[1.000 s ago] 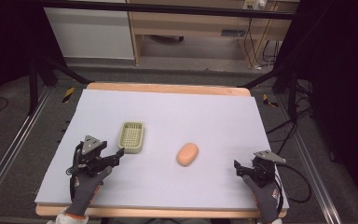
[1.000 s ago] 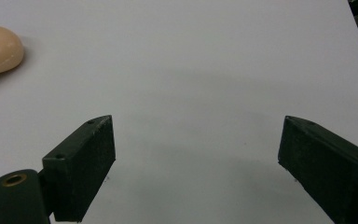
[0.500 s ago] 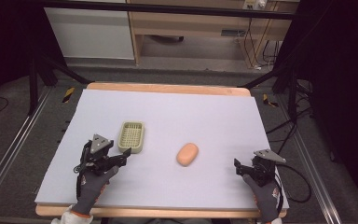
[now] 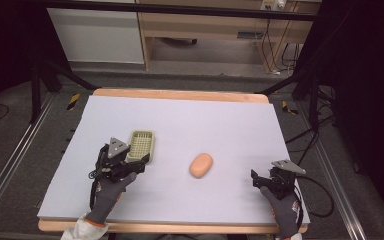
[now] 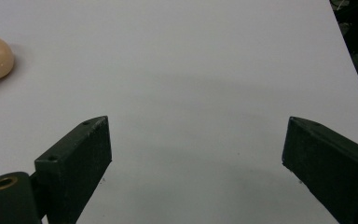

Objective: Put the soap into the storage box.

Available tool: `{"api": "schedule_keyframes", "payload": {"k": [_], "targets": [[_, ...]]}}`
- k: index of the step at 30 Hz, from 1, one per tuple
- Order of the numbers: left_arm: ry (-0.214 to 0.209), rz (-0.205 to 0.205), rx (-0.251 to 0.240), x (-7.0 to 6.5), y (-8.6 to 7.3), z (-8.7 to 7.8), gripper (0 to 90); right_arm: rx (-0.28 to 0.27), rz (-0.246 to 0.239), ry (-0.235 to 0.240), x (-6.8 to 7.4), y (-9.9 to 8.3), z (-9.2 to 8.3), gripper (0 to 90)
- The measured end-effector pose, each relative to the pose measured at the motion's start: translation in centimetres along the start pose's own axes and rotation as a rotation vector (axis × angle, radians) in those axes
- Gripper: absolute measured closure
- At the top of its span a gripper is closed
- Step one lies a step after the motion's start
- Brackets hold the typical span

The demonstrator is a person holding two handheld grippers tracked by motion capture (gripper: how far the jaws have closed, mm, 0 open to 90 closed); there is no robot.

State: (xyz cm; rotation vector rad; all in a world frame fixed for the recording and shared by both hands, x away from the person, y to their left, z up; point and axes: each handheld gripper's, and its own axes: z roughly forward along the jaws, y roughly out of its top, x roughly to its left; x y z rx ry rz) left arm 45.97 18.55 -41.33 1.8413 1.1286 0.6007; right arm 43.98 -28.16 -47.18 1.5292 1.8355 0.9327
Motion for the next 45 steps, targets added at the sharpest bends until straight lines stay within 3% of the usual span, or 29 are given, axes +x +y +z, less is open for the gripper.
{"api": "schedule_keyframes", "payload": {"k": [16,45], "targets": [[-0.031,-0.007,-0.01,-1.8,1.1,1.4,23.7,0.002,-0.006,-0.007,0.1,0.1,0.0,8.1],[-0.08,0.045,0.022,-5.5,2.4,4.8,23.7,0.009,-0.004,-0.005,0.2,0.1,0.1,7.9]]}}
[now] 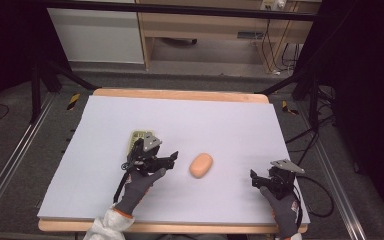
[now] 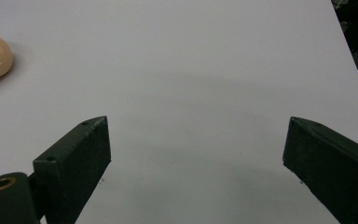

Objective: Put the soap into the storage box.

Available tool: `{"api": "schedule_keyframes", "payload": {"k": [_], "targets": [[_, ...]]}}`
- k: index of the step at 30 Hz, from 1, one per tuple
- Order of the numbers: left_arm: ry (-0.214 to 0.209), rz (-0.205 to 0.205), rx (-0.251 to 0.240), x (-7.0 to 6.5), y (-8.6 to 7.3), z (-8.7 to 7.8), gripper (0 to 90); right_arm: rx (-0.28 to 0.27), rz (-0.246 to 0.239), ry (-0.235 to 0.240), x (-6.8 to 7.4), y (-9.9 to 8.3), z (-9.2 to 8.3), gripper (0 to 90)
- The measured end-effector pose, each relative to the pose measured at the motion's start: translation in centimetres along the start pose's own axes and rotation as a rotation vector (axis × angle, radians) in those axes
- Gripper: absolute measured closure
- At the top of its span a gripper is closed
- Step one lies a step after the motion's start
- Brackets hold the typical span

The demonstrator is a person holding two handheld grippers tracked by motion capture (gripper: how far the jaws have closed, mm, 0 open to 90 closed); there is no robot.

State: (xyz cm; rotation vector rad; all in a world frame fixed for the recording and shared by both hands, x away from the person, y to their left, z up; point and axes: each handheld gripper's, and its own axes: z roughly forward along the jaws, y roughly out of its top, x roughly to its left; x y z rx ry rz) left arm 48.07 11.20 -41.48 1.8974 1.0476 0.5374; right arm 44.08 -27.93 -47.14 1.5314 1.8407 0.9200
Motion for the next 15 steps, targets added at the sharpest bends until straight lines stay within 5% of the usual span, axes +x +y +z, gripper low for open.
{"api": "schedule_keyframes", "payload": {"k": [15], "targets": [[-0.028,0.015,0.022,-1.5,0.3,2.4,23.7,0.0,0.0,0.012,0.0,0.0,0.0,8.0]]}}
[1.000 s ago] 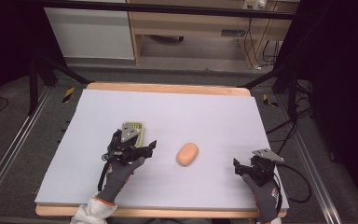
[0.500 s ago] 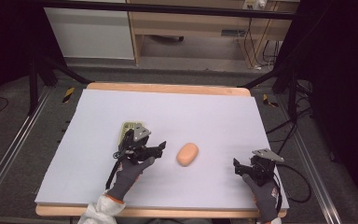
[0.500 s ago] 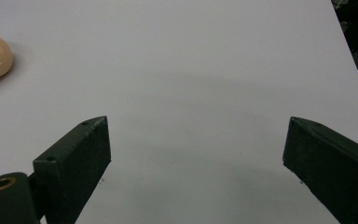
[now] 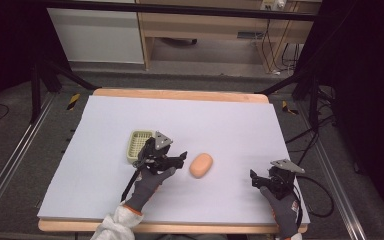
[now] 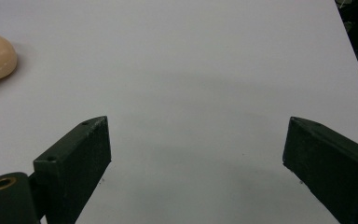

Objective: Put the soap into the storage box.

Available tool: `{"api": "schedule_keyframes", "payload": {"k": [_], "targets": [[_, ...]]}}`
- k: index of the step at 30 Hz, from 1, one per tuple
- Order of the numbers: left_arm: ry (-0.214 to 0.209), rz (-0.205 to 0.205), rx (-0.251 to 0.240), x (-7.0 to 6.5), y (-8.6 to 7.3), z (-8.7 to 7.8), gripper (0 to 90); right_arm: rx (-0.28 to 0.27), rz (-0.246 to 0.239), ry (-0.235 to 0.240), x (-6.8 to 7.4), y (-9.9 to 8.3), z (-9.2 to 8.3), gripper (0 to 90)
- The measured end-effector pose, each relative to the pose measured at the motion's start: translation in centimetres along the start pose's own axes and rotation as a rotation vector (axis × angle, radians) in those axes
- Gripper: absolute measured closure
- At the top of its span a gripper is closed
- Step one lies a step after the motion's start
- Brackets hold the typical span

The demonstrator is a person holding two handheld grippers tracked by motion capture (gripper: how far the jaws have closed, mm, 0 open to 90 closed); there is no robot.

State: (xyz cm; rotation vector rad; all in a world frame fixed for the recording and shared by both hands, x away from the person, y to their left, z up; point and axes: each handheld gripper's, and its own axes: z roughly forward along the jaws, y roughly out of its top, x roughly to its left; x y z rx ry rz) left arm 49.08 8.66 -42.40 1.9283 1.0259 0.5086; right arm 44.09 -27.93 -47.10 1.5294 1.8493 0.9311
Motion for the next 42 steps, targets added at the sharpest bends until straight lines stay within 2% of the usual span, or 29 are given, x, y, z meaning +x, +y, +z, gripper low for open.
{"api": "schedule_keyframes", "payload": {"k": [12,17,23,30,42], "targets": [[-0.019,0.019,0.012,-1.2,0.2,1.3,23.7,0.012,-0.009,-0.007,0.0,0.0,0.0,8.2],[-0.026,0.04,0.029,-1.8,0.2,1.9,23.6,0.011,-0.008,-0.007,-0.1,0.0,-0.1,8.2],[-0.032,0.037,0.034,-2.1,0.2,2.4,23.6,0.01,-0.01,-0.007,0.0,0.0,-0.1,8.3],[-0.039,0.058,0.057,-2.8,0.2,3.3,23.4,0.012,-0.008,-0.006,-0.1,0.0,-0.1,8.4],[-0.061,0.069,0.077,-3.9,0.1,4.4,23.0,0.017,-0.005,-0.003,0.0,0.0,-0.1,8.4]]}}
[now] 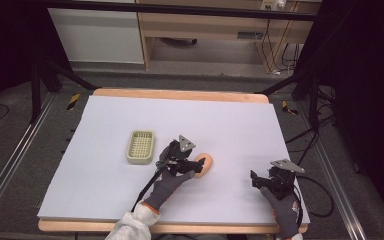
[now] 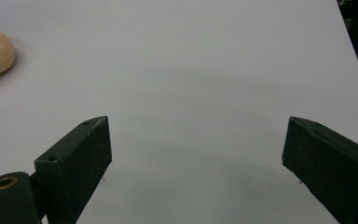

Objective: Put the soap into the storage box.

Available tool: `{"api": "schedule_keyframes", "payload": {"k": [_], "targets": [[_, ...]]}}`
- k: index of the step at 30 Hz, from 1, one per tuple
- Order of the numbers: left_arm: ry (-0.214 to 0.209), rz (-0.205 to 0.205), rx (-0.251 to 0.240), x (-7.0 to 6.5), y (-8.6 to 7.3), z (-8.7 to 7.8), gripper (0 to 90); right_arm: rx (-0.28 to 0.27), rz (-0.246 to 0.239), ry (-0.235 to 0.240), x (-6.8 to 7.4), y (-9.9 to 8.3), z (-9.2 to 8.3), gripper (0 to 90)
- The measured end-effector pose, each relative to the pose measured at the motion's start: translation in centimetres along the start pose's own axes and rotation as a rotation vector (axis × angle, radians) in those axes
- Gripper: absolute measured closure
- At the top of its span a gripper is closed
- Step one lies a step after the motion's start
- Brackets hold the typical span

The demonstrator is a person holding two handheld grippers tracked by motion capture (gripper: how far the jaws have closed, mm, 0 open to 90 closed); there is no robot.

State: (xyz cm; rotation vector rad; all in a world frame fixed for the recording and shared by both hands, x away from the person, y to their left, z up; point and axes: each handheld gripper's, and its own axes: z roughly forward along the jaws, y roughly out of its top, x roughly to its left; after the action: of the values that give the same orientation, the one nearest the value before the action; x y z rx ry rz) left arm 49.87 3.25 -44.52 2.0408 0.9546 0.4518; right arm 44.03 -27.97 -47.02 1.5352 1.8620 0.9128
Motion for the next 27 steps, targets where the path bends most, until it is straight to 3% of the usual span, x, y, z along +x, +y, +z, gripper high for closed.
{"api": "schedule_keyframes", "payload": {"k": [27], "targets": [[-0.023,0.028,0.078,-1.2,-0.6,2.1,21.7,0.005,-0.003,-0.002,0.0,0.0,0.1,8.4]]}}
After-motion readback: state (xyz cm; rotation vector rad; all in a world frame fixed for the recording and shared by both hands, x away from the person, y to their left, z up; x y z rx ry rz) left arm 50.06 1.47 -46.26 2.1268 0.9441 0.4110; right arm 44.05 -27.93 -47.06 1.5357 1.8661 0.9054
